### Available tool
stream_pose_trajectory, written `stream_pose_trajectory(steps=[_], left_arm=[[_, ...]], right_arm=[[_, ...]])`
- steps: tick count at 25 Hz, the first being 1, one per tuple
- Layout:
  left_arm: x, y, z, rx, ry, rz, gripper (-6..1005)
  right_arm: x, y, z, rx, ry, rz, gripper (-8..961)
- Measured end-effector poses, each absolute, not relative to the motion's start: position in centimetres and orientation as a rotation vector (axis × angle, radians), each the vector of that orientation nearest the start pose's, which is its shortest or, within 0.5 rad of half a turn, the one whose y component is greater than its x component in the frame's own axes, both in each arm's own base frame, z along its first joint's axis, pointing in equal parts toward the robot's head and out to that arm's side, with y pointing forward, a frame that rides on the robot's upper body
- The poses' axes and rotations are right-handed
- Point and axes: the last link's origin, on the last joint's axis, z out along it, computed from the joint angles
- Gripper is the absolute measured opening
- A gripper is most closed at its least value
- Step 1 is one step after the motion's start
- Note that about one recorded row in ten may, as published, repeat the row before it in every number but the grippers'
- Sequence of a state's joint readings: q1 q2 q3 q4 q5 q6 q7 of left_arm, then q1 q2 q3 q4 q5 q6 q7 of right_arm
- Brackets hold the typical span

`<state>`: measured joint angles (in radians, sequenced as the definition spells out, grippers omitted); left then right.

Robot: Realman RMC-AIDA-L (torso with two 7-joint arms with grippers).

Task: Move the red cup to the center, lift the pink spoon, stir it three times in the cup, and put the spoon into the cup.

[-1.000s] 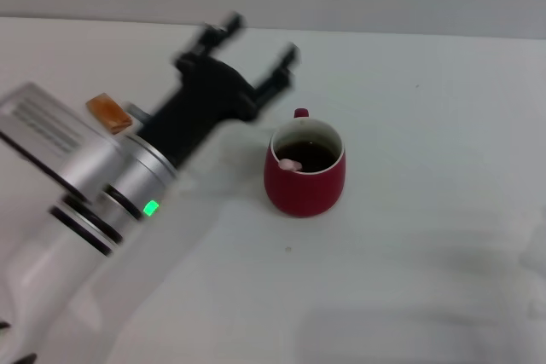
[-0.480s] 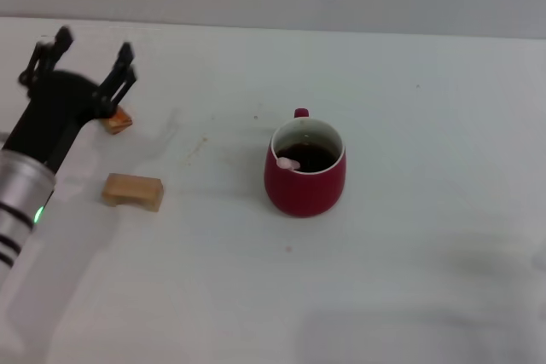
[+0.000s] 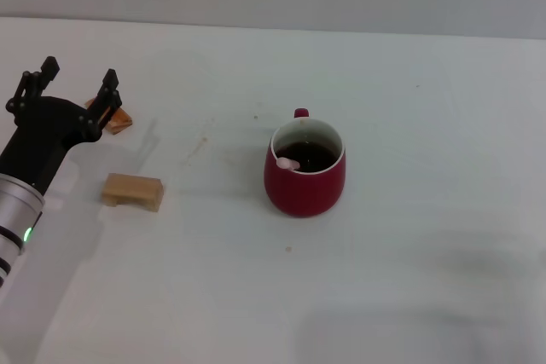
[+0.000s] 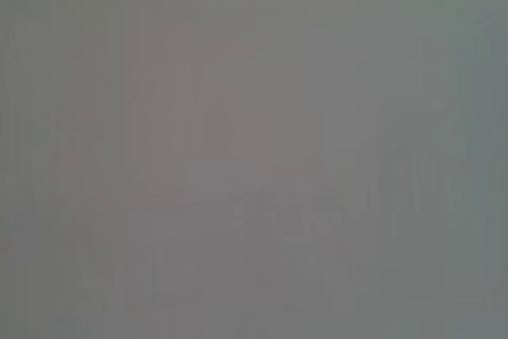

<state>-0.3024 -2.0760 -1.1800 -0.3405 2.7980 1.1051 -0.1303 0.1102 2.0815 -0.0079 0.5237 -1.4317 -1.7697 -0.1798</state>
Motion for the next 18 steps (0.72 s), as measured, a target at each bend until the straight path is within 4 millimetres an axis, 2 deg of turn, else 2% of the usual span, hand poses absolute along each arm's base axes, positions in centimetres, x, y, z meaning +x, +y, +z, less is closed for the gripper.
stream_pose_trajectory(steps=[18], left_arm=[[-32.16,31.62,-2.15,-1.679,-0.483,-0.689,829]], right_arm=[[31.34,17.50,-2.63,-1.274,0.458,0.805,0]])
